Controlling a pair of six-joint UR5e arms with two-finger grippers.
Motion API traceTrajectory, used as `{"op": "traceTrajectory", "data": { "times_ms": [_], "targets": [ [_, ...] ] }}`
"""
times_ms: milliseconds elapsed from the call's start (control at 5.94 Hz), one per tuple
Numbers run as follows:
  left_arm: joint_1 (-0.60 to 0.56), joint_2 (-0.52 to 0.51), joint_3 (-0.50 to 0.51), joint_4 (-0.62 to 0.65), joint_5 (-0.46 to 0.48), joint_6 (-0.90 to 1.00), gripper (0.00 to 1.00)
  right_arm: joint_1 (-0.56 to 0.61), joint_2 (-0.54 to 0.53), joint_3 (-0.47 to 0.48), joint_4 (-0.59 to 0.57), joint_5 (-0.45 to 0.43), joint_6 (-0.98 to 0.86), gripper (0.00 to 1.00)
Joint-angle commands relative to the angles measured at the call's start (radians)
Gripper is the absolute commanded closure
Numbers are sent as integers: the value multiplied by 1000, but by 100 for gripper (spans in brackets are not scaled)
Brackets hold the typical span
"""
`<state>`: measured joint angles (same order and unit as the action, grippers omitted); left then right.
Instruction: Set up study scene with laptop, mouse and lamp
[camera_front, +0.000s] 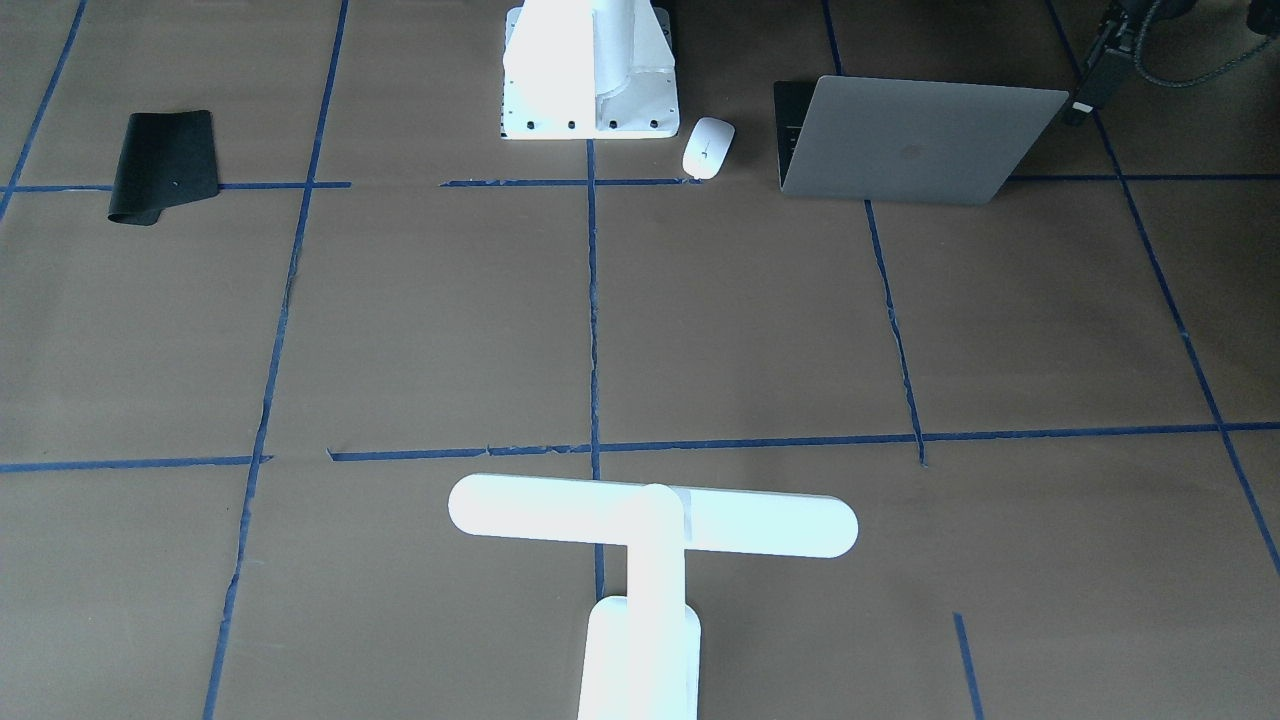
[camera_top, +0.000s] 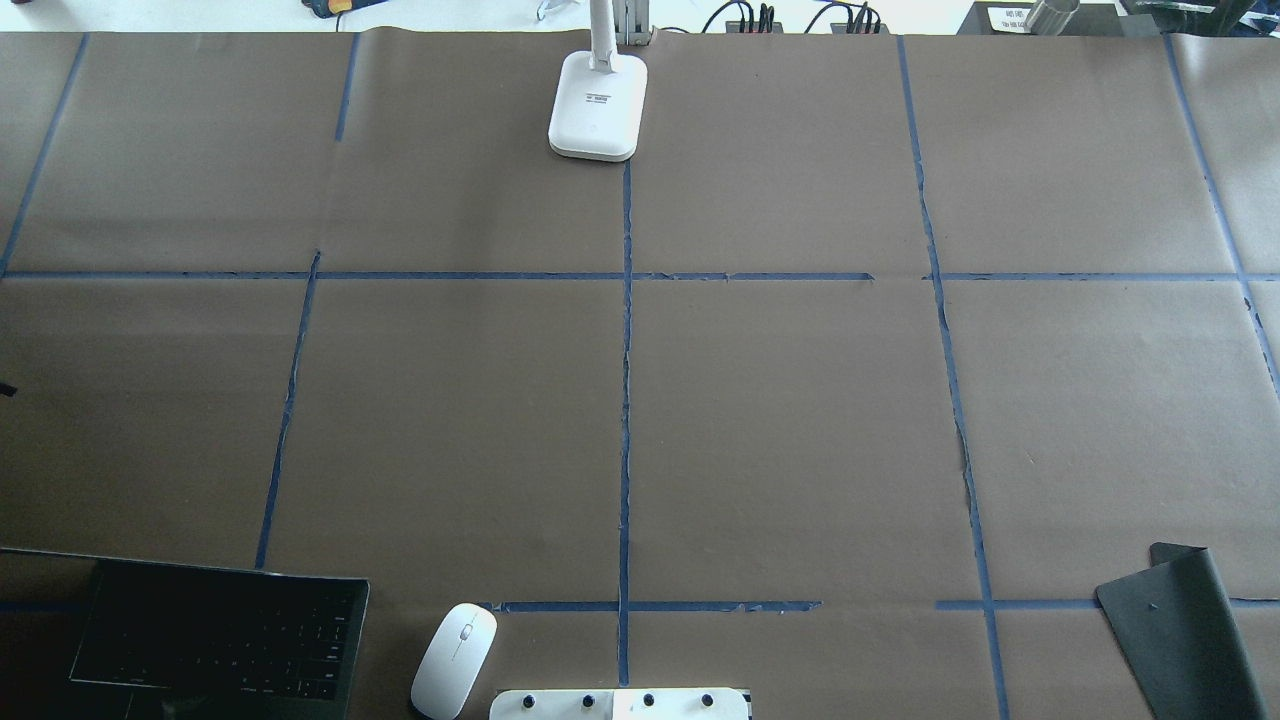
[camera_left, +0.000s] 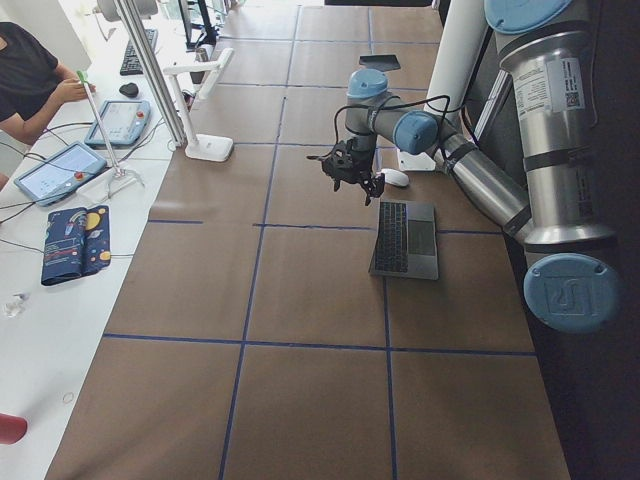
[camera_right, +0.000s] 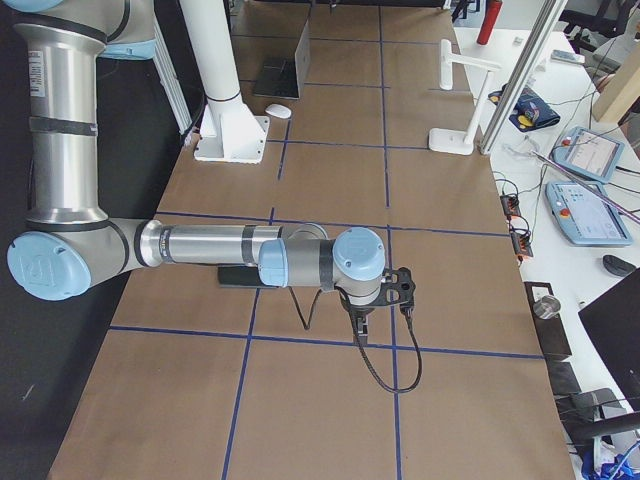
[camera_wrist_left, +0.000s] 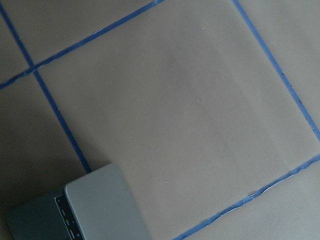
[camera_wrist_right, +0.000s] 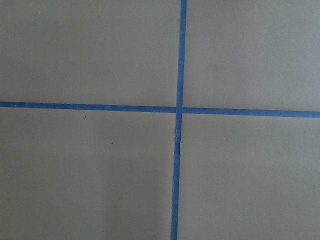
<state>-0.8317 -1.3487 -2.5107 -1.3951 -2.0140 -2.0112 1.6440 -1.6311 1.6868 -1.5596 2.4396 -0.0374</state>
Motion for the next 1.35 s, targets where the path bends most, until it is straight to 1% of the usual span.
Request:
{"op": "traceTrajectory", "data": {
  "times_ms": [0, 168, 337, 505, 673, 1010, 1178],
  "targets": [
    [220, -1, -29, 10, 159, -290, 0, 0, -1, 8, 0, 24, 1, 0],
    [256, 0, -40, 13, 169, -355, 0, 0, -1, 11, 0, 24, 2, 0],
    [334, -3, -89, 112, 214, -421, 0, 0, 2, 10, 1, 21, 2, 0],
    [391, -9, -115, 143, 224, -485, 0, 0, 8, 10, 1, 21, 2, 0],
    [428, -13, -109, 149, 254, -523, 0, 0, 11, 7, 1, 19, 2, 0],
    [434, -49, -91, 157, 258, -531, 0, 0, 11, 5, 1, 19, 2, 0],
    [434, -85, -48, 159, 277, -531, 0, 0, 11, 4, 0, 19, 2, 0]
  ]
}}
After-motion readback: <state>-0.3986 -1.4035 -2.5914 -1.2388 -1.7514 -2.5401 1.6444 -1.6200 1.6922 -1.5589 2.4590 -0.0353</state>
